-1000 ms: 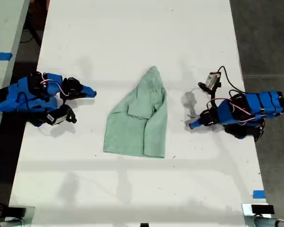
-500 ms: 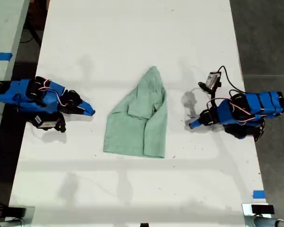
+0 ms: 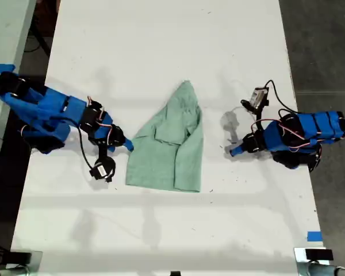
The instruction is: Fold t shirt
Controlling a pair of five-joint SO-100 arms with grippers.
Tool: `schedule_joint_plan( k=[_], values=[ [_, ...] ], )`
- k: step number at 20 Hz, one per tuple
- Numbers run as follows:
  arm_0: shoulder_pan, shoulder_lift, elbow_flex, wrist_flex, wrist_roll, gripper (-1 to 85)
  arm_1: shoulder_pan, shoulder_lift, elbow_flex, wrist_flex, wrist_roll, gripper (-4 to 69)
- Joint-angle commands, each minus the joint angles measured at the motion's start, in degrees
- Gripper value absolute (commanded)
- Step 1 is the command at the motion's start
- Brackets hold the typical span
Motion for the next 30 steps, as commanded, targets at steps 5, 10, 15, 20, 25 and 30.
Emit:
schedule_joint_plan(
  k=[5, 10, 15, 20, 25, 30],
  values=[
    [-0.53, -8.96, -5.63, -7.82, 3.96, 25.0, 0.18, 0.35, 3.78, 0.26, 0.00, 1.9],
    [-0.97, -15.29, -7.21, -14.50, 4.48, 19.8, 0.18, 0.35, 3.78, 0.26, 0.00, 1.9],
    [-2.37, -20.65, -10.81, -13.36, 4.04, -0.2, 0.18, 0.35, 3.78, 0.26, 0.00, 1.9],
    [-2.55, -20.13, -20.74, -1.49, 2.55, -0.2, 0.18, 0.35, 3.78, 0.26, 0.00, 1.9],
    [-1.32, -21.45, -35.51, 6.50, 2.72, -0.2, 0.09, 0.35, 3.78, 0.26, 0.00, 1.9],
    [-1.32, -24.70, -44.21, 4.04, 5.98, -0.2, 0.00, 0.35, 3.78, 0.26, 0.00, 1.9]
  ],
)
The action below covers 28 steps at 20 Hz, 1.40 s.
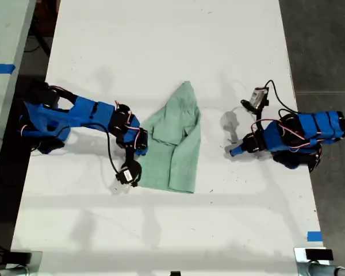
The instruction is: Fold t shirt
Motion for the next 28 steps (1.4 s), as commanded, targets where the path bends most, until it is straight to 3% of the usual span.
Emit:
schedule_joint_plan(
  k=[1, 16, 17, 18, 24, 28],
  values=[
    [0.62, 0.09, -5.27, -3.69, 1.85, -0.2, 0.00, 0.35, 3.78, 0.26, -0.09, 1.9],
    [1.93, -10.11, -20.39, -23.91, 12.48, -0.2, -0.09, 0.35, 3.78, 0.26, -0.18, 1.9],
    [1.67, -10.46, -20.39, -26.37, 13.89, 2.0, -0.09, 0.35, 3.78, 0.26, -0.18, 1.9],
    [1.49, -11.69, -20.92, -27.42, 15.12, 12.5, -0.18, 0.35, 3.78, 0.26, -0.18, 1.9],
    [-0.70, -16.70, -21.45, -28.30, 16.08, 22.5, -0.18, 0.35, 3.78, 0.26, -0.18, 1.9],
    [-0.62, -13.71, -21.18, -25.84, 16.79, 19.5, -0.35, 0.44, 3.78, 0.26, -0.26, 1.9]
  ],
)
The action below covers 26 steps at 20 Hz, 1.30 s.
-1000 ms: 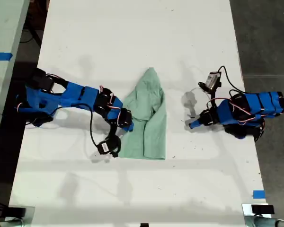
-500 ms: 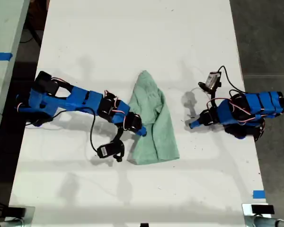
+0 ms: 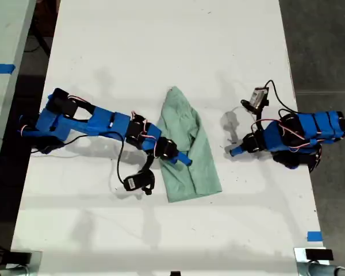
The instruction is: Fold t shirt
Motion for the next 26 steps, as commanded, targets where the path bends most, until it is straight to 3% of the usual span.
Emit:
schedule_joint_plan(
  k=[1, 6, 9, 11, 15, 16, 19, 20, 26],
  values=[
    [-0.62, 6.77, -4.92, 3.60, 0.62, 18.4, -0.35, 0.44, 3.78, 0.26, -0.26, 1.9],
    [-0.53, 20.30, -2.46, 17.84, -1.14, 6.1, -0.44, 0.44, 3.78, 0.26, -0.35, 1.9],
    [-2.02, 31.38, 8.26, 24.43, -6.86, 5.5, -0.44, 0.44, 3.78, 0.26, -0.35, 1.9],
    [-5.45, 45.00, 27.60, 23.03, -10.28, 4.9, -0.44, 0.44, 3.78, 0.26, -0.35, 1.9],
    [-13.62, 91.14, 80.51, 5.36, -12.04, -0.2, -0.26, 0.44, 3.78, 0.26, -0.26, 1.9],
    [-15.73, 105.03, 92.02, 4.13, -12.04, -0.3, -0.18, 0.44, 3.78, 0.26, -0.26, 1.9],
    [-17.75, 141.42, 116.72, 11.69, -12.13, -0.3, -0.09, 0.35, 3.78, 0.26, -0.18, 1.9],
    [-18.19, 138.96, 118.48, 9.84, -11.60, -0.3, 0.00, 0.44, 3.78, 0.26, 0.09, 1.9],
    [-20.83, 141.33, 119.97, 12.57, -9.32, -0.3, 0.44, 0.26, 3.78, 0.26, 0.18, 1.9]
  ],
)
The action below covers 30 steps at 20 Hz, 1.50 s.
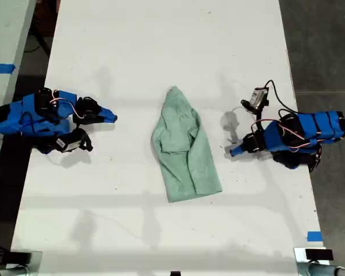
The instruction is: Fold t shirt
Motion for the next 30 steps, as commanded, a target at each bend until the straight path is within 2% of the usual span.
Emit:
schedule_joint_plan(
  k=[1, 30],
  values=[
    [0.18, 0.79, 2.29, 0.09, 0.35, -0.3, 0.53, 0.26, 3.78, 0.09, 0.26, 1.9],
    [0.18, 0.79, 2.29, 0.09, 1.85, -0.3, 0.00, 0.18, 3.78, 0.09, 0.26, 1.9]
  ],
)
